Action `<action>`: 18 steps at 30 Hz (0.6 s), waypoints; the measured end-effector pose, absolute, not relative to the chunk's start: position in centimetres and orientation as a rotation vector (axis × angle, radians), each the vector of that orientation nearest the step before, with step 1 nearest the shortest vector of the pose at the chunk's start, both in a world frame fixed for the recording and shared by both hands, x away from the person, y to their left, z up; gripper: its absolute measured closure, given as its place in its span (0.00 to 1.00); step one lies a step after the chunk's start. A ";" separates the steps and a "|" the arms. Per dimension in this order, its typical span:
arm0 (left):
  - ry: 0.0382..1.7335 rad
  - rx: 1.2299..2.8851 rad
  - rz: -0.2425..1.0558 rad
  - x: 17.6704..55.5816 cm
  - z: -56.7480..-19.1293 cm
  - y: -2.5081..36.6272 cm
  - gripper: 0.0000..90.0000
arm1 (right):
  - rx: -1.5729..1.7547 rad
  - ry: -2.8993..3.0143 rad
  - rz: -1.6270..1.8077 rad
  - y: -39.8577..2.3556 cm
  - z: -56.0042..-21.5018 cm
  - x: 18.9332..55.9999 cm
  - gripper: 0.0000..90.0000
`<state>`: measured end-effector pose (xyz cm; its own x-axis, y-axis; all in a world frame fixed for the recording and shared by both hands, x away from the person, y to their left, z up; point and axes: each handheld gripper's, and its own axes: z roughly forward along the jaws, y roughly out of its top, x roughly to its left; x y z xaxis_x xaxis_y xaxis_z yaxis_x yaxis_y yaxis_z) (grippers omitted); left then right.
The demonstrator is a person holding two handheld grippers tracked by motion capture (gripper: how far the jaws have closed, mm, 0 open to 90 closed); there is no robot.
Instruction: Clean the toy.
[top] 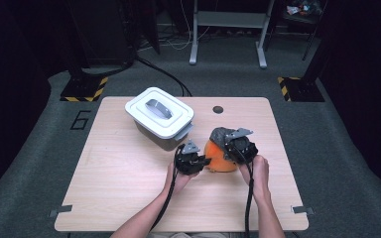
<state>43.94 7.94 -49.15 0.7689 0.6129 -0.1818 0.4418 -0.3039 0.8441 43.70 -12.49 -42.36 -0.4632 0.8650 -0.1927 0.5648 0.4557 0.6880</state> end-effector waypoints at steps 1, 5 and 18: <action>0.801 1.948 0.216 43.9 -49.2 7.9 0.87 | 1.198 2.177 0.752 -12.7 -42.5 43.8 0.81; 0.806 1.944 0.217 44.0 -49.2 7.9 0.87 | 1.239 2.165 0.779 -13.7 -42.8 43.8 0.81; 0.827 1.934 0.208 44.1 -49.6 8.2 0.87 | 1.348 2.131 0.753 -16.5 -44.8 43.8 0.81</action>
<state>44.10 8.16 -49.64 0.7533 0.6269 -0.1987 0.4588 -0.2845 0.8418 43.83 -16.49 -44.85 -0.3814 0.9165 -0.1209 0.6372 0.3554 0.6839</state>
